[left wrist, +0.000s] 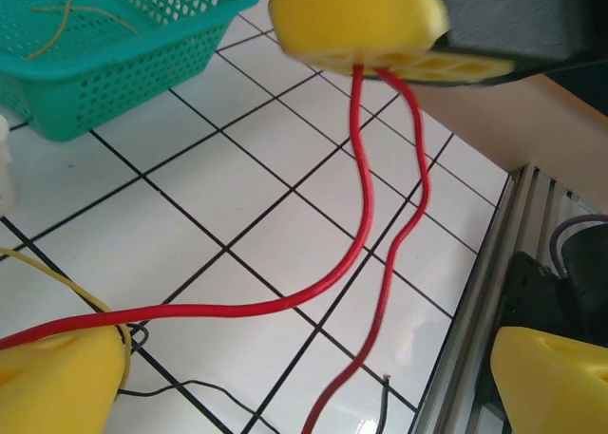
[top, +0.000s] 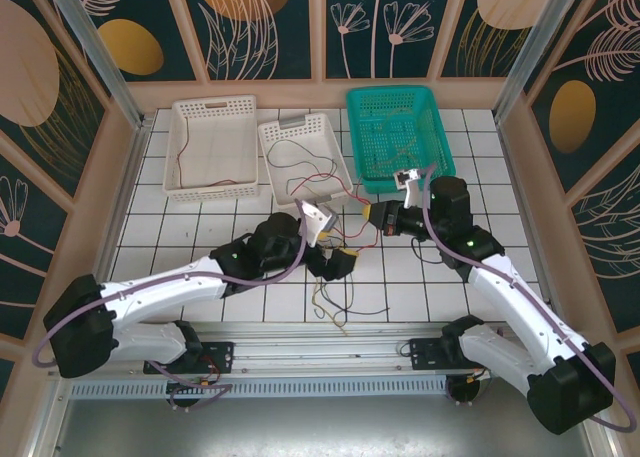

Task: Untangle the cables

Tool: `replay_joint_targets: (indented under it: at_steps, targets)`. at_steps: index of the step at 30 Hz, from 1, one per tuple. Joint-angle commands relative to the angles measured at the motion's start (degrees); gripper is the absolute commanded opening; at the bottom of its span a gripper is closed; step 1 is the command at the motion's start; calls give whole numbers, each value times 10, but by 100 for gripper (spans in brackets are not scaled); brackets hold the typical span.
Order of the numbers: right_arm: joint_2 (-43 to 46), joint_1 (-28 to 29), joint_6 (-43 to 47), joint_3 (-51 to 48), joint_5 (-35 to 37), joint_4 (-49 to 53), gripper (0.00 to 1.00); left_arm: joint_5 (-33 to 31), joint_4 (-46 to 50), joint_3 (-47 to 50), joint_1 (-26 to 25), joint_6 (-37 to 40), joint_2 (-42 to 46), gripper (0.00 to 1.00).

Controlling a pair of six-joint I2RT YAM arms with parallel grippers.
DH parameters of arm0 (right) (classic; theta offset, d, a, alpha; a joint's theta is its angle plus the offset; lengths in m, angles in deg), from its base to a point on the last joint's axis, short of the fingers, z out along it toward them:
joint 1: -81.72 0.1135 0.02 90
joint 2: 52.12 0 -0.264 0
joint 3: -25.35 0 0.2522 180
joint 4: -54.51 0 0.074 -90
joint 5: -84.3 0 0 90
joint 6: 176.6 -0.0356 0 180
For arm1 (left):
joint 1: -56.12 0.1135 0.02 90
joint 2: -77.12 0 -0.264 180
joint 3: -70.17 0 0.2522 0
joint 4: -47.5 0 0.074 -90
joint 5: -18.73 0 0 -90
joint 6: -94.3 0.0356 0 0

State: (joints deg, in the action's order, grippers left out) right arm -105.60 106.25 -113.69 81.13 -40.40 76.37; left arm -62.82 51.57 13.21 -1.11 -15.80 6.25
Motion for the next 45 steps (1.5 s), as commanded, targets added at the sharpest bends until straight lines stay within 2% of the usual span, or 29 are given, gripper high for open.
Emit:
replay_joint_targets:
  at_steps: [1, 8, 12, 16, 21, 27, 36, 38, 40, 43, 45]
  targets:
    - [-2, 4, 12, 16, 3, 4, 0, -12, 29, -26, 0, 17, 24, 99]
    - [-19, 9, 24, 22, 0, 14, 0, -61, 99, -39, 1, 42, 56, 99]
    - [-23, 10, 26, 23, 49, 29, 0, -62, 130, -55, 0, 49, 78, 99]
    - [-26, 15, 16, 17, 19, 7, 0, -53, 125, -48, 0, 47, 89, 99]
    - [-28, 47, 23, 26, -15, -11, 0, -48, 127, -47, 1, 55, 34, 98]
    - [-32, 76, 33, 37, -18, -8, 0, -25, 115, -49, 0, 60, 1, 98]
    - [-44, 89, 26, 29, -21, -25, 0, 29, 75, -38, 0, 44, -18, 96]
    - [-44, 90, 24, 31, -24, -28, 0, 35, 65, -35, 0, 41, -22, 89]
    - [-42, 90, 23, 31, -22, -30, 0, 46, 53, -30, 0, 36, -22, 78]
    - [-39, 90, 22, 32, -21, -29, 0, 55, 42, -27, 0, 29, -26, 49]
    - [-36, 90, 19, 28, -18, -33, 0, 59, 34, -24, 0, 25, -28, 34]
